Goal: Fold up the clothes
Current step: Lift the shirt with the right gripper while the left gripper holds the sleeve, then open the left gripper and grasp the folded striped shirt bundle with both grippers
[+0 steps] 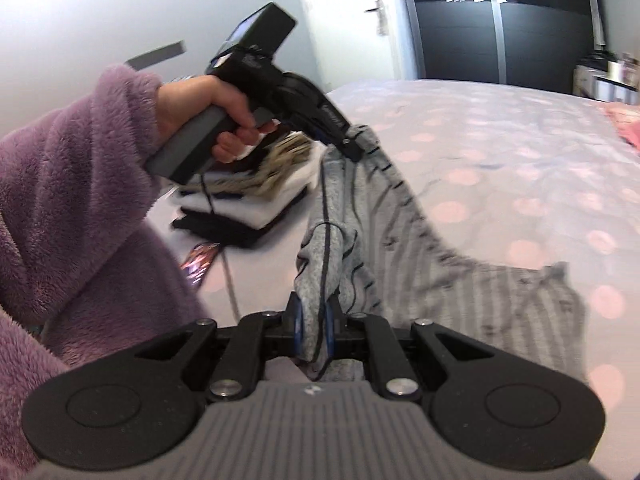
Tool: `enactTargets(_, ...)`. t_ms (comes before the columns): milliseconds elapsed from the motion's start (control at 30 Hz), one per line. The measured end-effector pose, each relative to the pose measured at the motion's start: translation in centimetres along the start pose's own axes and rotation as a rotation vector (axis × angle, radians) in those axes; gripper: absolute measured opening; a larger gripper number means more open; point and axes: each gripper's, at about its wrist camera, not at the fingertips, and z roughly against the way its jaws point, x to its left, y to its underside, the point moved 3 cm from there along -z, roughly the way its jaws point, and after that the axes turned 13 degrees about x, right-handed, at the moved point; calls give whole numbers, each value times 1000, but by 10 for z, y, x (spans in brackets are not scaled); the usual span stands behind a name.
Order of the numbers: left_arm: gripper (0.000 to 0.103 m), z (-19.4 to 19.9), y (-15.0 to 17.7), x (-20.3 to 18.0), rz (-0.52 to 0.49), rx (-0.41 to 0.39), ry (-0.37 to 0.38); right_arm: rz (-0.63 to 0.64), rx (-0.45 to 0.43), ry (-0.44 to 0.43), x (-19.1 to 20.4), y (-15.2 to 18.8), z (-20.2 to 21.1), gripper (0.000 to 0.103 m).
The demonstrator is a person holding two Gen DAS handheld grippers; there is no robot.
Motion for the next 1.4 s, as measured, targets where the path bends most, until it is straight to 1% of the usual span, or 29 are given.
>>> enactTargets(133,13,-11,-41,-55,-108,14,7,-78,-40,69,-46,6,24,13)
enactTargets(233,13,-34,-69,-101,-190,58,0,-141,-41,118,-86,12,33,13)
enactTargets(367,13,-81,-97,-150,-249,143,9,-223,7,168,-132,24,32,13)
enactTargets(433,13,-108,-104,-171,-277,179,16,-254,46,186,-152,29,27,13)
enactTargets(533,14,-146,-111,-197,-304,228,22,-307,99,199,-179,39,15,13)
enactTargets(600,15,-169,-114,-205,-306,257,33,-346,125,207,-195,47,7,13)
enactTargets(733,20,-204,-117,-213,-303,299,60,-434,168,215,-225,61,-10,13)
enactTargets(767,25,-206,-117,-214,-303,299,71,-457,175,217,-227,65,-11,14)
enactTargets(833,34,-207,-118,-213,-290,273,116,-491,194,228,-236,71,-14,17)
enactTargets(867,38,-205,-118,-211,-281,256,142,-505,206,238,-239,74,-16,23)
enactTargets(900,39,-202,-117,-209,-274,237,167,-513,216,262,-240,73,-17,27)
enactTargets(967,42,-191,-113,-204,-277,204,203,-518,230,339,-242,76,-17,28)
enactTargets(1067,42,-170,-100,-189,-281,145,215,-521,214,419,-245,78,-13,30)
enactTargets(1167,42,-146,-82,-165,-271,80,206,-511,137,395,-239,77,-6,29)
enactTargets(1267,42,-126,-55,-136,-267,21,163,-466,95,388,-225,73,-6,30)
enactTargets(1300,40,-123,-44,-127,-265,15,154,-450,84,374,-220,72,-7,30)
enactTargets(1333,35,-120,-33,-119,-263,12,149,-434,74,359,-215,71,-9,29)
enactTargets(1400,33,-118,-10,-106,-255,7,147,-402,63,330,-206,66,-17,29)
